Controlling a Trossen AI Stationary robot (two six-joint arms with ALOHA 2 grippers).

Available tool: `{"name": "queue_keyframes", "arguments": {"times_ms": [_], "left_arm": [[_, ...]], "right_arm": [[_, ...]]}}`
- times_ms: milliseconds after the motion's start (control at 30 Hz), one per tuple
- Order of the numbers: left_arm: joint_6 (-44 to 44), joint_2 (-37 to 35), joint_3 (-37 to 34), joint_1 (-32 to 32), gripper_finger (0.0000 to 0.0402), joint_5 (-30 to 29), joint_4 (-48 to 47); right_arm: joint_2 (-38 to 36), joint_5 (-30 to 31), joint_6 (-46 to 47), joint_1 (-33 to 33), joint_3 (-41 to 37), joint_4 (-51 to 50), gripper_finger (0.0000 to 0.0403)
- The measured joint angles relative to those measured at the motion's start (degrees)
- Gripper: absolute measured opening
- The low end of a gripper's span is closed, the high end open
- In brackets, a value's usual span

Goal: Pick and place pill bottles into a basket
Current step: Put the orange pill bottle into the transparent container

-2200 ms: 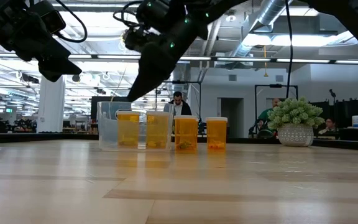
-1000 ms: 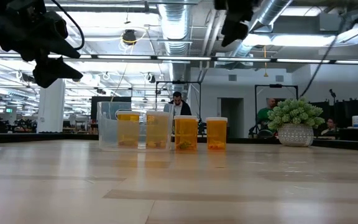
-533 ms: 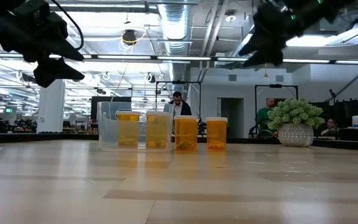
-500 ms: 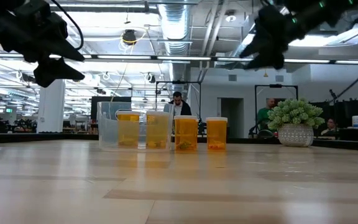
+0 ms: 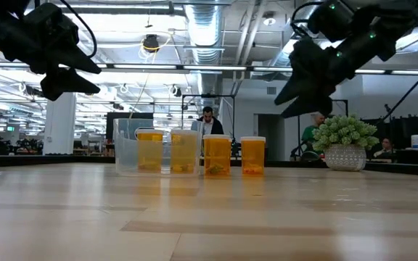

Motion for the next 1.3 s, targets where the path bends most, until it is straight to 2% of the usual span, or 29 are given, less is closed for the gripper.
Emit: {"name": "queue_keyframes", "arguments": {"times_ms": [200,300,800,1300], "left_arm": [[0.1,0.0,0.0,0.0,0.0247,0.1,0.0],[0.1,0.0,0.0,0.0,0.0247,0.1,0.0],[-0.5,0.0,0.0,0.0,0.0247,0.4,0.0],[-0.5,0.0,0.0,0.0,0.0247,0.4,0.0]], "right_arm": [[5.8,13.0,-13.0,4.8,0.0,2.4,0.026],[9.2,15.8,-17.4,6.5,0.0,5.1,0.026],[23.0,17.5,-17.3,6.5,0.0,11.9,0.026],[29.7,17.6,-18.3,6.6,0.1,17.8,0.026]]}}
